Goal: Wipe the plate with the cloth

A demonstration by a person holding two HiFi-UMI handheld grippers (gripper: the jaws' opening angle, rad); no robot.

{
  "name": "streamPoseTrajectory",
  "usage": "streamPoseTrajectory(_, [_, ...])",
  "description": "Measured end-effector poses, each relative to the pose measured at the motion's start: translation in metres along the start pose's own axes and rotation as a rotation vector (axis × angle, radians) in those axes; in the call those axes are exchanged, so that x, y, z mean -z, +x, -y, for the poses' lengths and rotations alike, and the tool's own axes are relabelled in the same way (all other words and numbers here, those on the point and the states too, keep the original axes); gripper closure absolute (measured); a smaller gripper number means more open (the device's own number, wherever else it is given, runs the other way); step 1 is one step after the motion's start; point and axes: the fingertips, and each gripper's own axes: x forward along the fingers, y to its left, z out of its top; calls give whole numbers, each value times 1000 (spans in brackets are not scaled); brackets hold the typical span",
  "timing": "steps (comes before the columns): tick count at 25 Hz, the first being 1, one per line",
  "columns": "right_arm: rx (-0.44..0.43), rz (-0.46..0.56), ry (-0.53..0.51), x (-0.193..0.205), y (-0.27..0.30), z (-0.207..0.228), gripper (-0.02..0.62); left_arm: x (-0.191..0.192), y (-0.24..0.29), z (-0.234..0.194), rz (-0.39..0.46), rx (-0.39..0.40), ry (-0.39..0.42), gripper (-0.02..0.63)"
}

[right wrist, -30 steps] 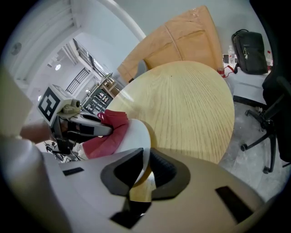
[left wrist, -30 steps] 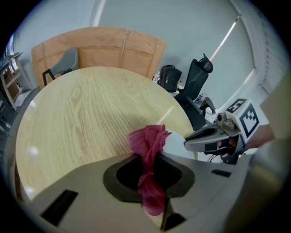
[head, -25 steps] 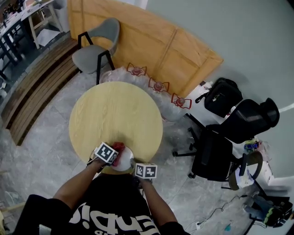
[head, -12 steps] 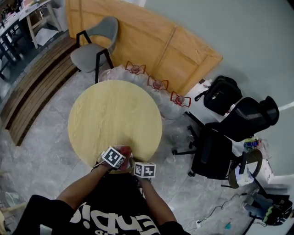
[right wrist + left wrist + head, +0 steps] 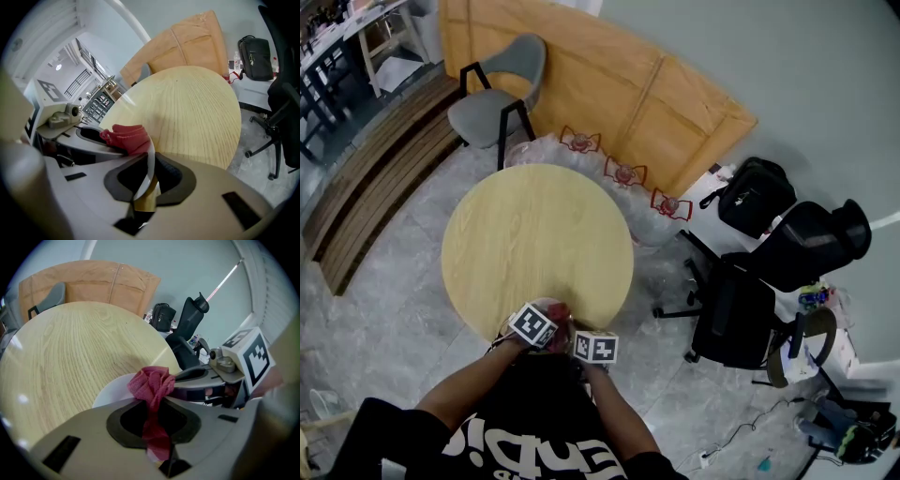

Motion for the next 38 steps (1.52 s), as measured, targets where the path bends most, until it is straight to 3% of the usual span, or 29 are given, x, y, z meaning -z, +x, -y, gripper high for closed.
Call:
streamPoseTrajectory(9, [0,-7,-13,1,0,-1,538,30,-15,-5,-16,6,-6,538])
streamPoseTrajectory(19, [7,-29,-49,1,-1,0,538,45,-38,-35,20,-24,-79,538])
streamPoseTrajectory(25, [35,30,-121,-31,-14,-7,538,36,-49,-36,48,-20,-66,540])
streamPoseTrajectory(30, [-25,243,-302,-97,-65,-62,552,-29,-108,-19,288,4,-6,540])
streamPoseTrajectory(34, [-25,509,-437,-148,-130,-116,566,-90,-181,7,577,-48,146,540])
streamPoseTrajectory(38, [-7,720,-529,-175,-199,-164,571,-122,-252,46,849,-102,291,540])
